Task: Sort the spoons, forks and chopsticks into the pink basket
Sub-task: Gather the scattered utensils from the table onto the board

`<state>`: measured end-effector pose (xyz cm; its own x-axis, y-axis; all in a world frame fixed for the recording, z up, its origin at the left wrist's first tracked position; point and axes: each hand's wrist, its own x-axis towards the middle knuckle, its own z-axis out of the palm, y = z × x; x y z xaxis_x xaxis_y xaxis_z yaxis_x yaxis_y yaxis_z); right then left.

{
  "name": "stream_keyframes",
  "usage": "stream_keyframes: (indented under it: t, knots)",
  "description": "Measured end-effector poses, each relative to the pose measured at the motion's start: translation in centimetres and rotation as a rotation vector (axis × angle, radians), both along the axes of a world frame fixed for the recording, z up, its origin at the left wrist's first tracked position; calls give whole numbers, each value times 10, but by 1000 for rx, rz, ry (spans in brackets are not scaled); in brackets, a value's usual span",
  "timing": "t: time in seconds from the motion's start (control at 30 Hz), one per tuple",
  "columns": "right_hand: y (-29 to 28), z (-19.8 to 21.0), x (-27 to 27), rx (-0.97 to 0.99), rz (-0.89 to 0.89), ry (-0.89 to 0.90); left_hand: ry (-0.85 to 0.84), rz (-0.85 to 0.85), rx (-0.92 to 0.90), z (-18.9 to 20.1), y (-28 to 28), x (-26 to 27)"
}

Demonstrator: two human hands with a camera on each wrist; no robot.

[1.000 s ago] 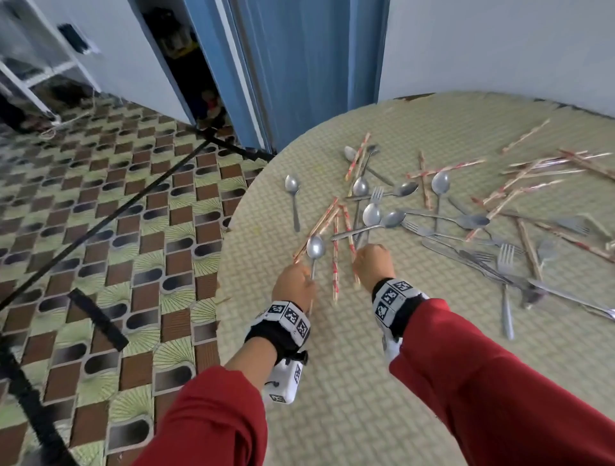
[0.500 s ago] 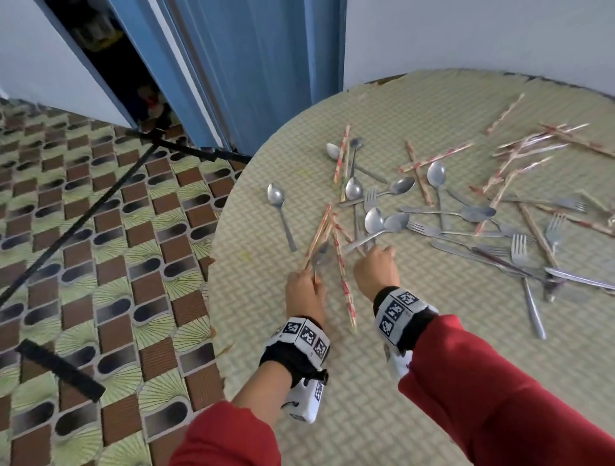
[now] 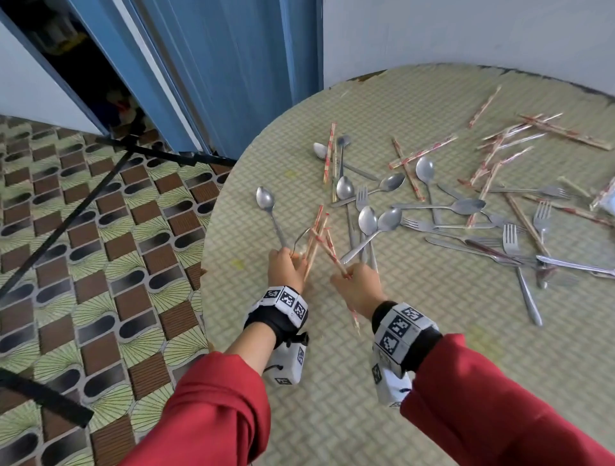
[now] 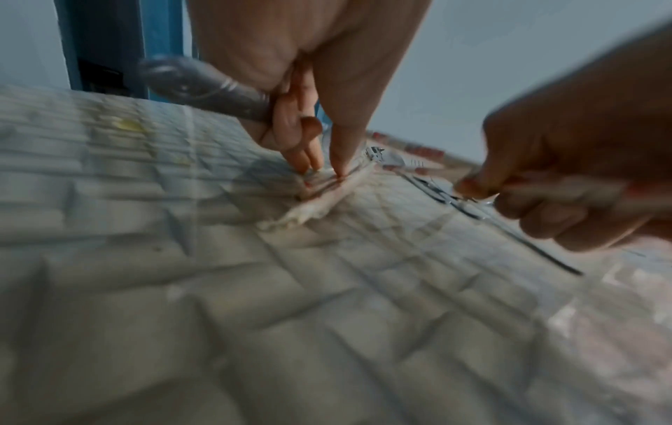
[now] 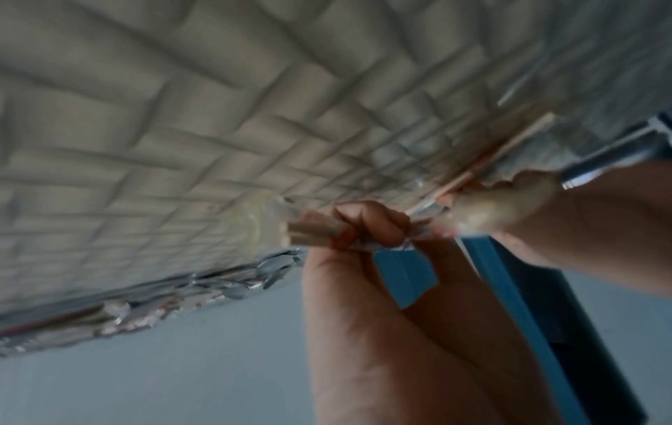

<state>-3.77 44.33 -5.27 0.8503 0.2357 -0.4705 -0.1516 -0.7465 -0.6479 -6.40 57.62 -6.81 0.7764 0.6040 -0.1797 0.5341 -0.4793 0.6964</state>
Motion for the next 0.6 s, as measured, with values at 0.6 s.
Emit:
stream_keyframes:
  t: [0.6]
  knots:
    - [-25, 14, 55, 36, -515, -68, 129, -45, -14, 20, 2, 3]
